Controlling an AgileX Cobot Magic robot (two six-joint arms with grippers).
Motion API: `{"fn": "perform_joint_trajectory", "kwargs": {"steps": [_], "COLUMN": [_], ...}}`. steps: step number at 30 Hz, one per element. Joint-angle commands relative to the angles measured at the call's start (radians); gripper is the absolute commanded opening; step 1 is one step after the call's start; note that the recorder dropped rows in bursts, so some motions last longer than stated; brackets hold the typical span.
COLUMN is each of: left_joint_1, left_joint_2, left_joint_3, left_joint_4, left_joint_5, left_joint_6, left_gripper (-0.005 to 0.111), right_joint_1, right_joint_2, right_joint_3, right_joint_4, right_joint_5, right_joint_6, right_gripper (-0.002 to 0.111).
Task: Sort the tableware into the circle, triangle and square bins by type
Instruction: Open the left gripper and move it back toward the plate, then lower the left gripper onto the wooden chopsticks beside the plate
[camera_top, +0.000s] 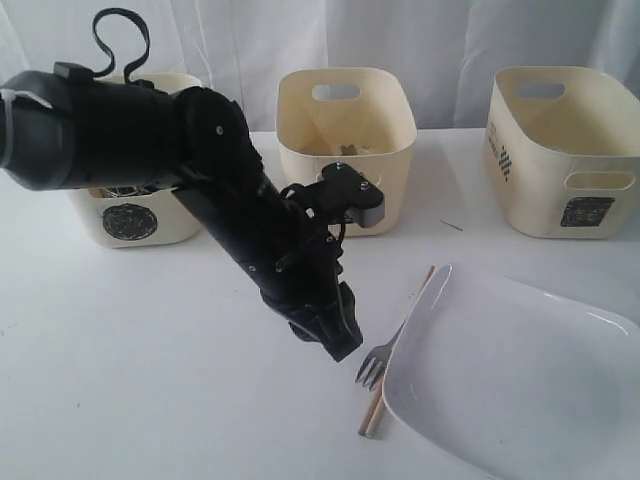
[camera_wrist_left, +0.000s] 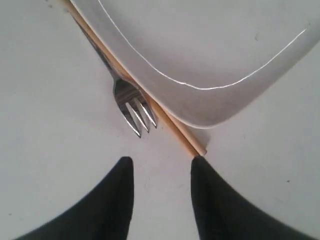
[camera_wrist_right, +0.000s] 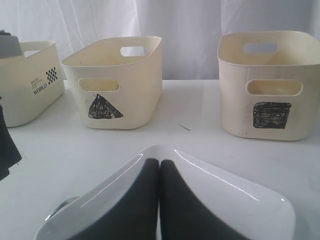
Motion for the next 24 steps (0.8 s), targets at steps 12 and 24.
{"fn": "perform_joint_trajectory", "kwargs": {"steps": [12, 24], "left_joint_1": [-0.005, -0.099], "left_joint_2": [-0.002, -0.002], "left_joint_3": [0.106, 0.157], "left_joint_4": [-0.067, -0.1], "left_joint_5": [-0.096, -0.167], "left_joint_6": [-0.003, 0.007], "left_gripper": [0.044, 0.044], "right_joint_1": [-0.002, -0.002], "right_joint_2": [-0.005, -0.005], "right_joint_3": [0.004, 0.004], "right_joint_4": [-0.006, -0.006], "right_joint_5": [-0.004, -0.004], "right_joint_6": [-0.001, -0.001], "right_gripper": [0.0, 0.0]}}
